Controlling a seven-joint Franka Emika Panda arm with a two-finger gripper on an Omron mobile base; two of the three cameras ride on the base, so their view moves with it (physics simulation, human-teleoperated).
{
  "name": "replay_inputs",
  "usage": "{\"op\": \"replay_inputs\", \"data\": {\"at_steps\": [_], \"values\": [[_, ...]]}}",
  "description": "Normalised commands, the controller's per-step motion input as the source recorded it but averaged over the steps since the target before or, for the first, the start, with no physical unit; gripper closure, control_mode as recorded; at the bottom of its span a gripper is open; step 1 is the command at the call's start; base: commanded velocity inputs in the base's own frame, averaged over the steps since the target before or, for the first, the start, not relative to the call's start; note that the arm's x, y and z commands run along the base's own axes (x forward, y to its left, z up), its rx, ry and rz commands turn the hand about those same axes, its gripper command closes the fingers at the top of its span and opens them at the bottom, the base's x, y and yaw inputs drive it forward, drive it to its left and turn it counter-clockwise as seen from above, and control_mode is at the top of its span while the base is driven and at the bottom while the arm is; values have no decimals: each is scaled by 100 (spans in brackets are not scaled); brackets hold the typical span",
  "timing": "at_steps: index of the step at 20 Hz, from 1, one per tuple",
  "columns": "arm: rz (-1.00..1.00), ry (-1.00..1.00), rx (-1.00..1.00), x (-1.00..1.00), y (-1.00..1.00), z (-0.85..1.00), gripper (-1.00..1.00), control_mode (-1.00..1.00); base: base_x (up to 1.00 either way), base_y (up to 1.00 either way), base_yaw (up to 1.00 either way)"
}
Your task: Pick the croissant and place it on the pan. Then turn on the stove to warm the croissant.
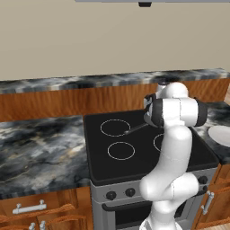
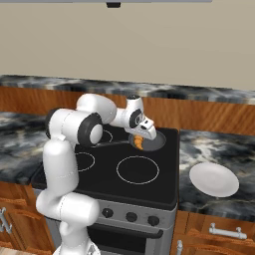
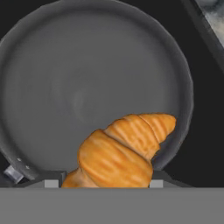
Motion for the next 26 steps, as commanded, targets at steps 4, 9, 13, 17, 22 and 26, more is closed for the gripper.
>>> {"op": "replay_inputs", "data": {"at_steps": [4,9,13,17,22,26], "values": [[0,0,0,9,0,-5,100,-100,0,0,0],[0,0,0,13,0,-2,-100,-100,0,0,0],[0,0,0,13,0,0,-100,-100,0,0,0],[0,0,0,0,-3,0,-100,-100,0,0,0],[0,-6,5,0,-6,0,-100,-100,0,0,0],[9,-23,13,-37,-2,16,-100,-100,0,0,0]]}}
